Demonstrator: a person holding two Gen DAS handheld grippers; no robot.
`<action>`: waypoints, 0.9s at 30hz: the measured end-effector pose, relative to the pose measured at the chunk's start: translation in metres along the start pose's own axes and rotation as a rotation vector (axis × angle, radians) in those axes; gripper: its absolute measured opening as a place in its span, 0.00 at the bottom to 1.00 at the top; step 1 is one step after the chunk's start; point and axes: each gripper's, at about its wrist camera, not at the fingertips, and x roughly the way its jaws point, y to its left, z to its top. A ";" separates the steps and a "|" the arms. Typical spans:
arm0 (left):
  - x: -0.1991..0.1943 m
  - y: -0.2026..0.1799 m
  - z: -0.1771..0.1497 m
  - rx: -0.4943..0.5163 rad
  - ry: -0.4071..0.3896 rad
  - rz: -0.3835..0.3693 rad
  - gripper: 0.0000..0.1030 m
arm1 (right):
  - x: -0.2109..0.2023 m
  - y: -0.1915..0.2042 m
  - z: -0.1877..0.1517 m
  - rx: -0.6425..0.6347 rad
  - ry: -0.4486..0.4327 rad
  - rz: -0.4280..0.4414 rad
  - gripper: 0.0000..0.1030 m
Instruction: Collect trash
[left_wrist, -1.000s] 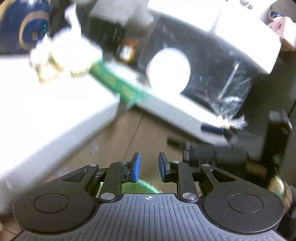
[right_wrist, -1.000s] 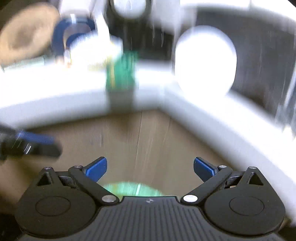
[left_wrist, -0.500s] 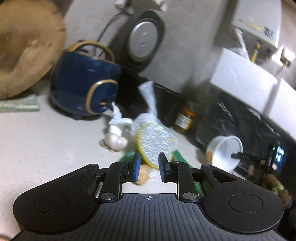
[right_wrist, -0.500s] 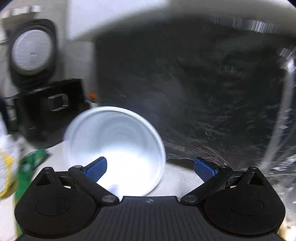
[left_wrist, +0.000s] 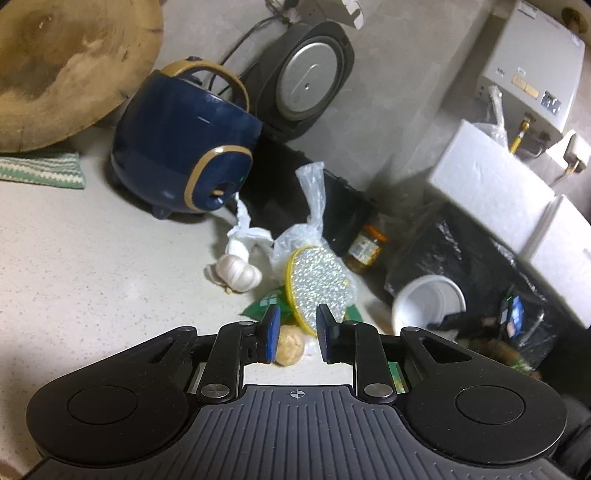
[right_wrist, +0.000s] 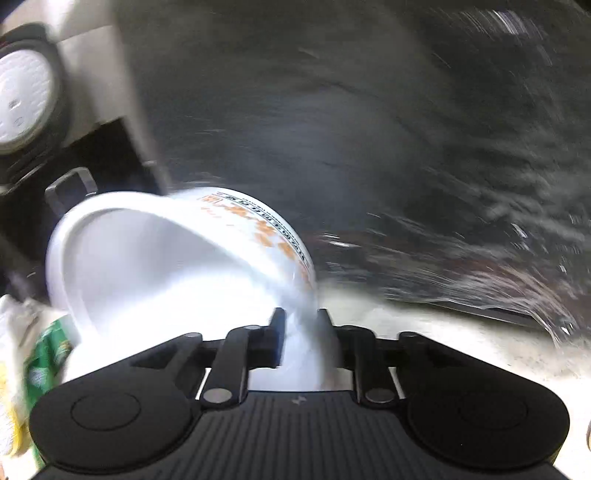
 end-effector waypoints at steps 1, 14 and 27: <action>0.001 0.000 0.000 0.001 0.002 0.004 0.24 | -0.007 0.004 0.002 0.002 -0.007 0.024 0.13; -0.003 0.000 -0.002 0.003 -0.010 0.009 0.24 | -0.077 0.111 -0.005 -0.086 0.027 0.365 0.11; -0.030 0.007 0.009 -0.050 -0.168 0.023 0.20 | -0.086 0.284 -0.092 -0.430 0.237 0.511 0.34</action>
